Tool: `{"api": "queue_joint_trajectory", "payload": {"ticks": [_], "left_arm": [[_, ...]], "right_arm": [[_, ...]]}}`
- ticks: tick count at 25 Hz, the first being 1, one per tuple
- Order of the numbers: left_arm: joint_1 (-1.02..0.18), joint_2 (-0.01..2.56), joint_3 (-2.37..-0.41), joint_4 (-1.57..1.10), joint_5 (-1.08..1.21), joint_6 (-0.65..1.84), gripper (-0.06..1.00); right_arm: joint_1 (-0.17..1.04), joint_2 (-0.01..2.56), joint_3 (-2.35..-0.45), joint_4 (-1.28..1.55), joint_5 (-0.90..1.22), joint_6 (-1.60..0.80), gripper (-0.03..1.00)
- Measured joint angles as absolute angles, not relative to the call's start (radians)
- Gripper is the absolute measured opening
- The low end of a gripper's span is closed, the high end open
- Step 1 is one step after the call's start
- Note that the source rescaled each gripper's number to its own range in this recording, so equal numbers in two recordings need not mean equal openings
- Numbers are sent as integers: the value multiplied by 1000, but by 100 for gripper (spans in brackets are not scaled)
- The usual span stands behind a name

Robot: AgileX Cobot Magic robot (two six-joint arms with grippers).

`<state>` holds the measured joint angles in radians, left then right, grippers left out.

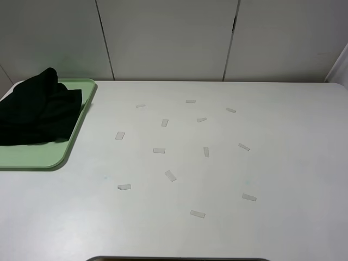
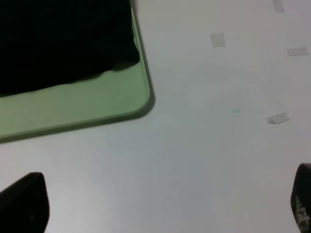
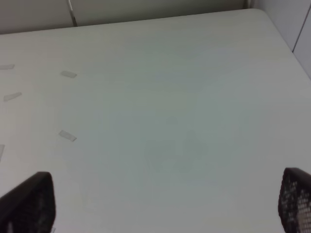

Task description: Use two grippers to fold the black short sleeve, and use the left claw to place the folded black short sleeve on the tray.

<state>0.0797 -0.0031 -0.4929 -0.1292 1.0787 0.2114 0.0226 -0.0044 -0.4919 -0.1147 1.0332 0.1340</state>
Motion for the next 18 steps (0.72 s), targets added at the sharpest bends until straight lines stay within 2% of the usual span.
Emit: {"api": "queue_joint_trajectory", "payload": {"ticks": [18], "left_arm": [[80, -3, -493, -129, 1076, 211, 100]], "right_arm": [[23, -4, -492, -115, 1033, 134, 100]]}}
